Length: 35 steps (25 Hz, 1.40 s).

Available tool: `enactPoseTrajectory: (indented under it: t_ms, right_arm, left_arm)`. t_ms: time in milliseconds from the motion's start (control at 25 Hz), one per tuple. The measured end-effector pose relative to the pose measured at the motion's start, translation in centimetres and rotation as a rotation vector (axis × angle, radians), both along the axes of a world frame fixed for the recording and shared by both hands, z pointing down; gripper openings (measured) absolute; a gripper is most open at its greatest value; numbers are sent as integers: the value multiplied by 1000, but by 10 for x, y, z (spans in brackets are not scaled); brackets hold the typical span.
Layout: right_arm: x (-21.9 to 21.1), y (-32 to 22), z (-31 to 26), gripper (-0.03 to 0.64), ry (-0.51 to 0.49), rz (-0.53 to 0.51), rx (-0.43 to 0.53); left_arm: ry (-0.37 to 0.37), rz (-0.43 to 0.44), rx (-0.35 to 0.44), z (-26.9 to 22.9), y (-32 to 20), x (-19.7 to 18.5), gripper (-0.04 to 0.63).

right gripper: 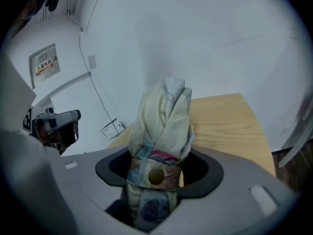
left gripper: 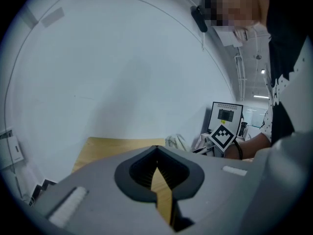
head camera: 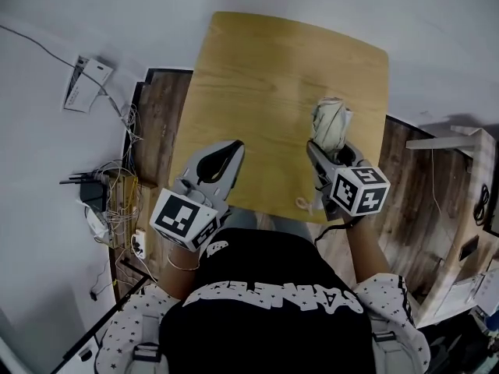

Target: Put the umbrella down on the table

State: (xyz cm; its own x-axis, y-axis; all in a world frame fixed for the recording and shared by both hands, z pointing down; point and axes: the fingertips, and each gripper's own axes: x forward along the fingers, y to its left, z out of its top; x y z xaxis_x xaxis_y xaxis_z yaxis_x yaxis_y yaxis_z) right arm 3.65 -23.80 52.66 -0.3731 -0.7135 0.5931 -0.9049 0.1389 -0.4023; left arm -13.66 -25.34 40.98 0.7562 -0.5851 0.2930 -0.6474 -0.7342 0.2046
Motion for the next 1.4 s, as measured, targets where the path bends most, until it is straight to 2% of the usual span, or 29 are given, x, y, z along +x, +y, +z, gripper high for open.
enactPoseTrajectory:
  t_ms: [280, 720, 1400]
  right_arm:
    - [-3, -10, 11, 282, 16, -8, -17]
    - [4, -17, 40, 282, 48, -9, -104]
    - [-1, -30, 78, 287, 86, -10, -217]
  left_arm:
    - [-17, -30, 4, -2, -9, -11, -5]
    - [-27, -50, 2, 0, -19, -15, -5]
    - [-30, -137, -6, 1, -20, -49, -5]
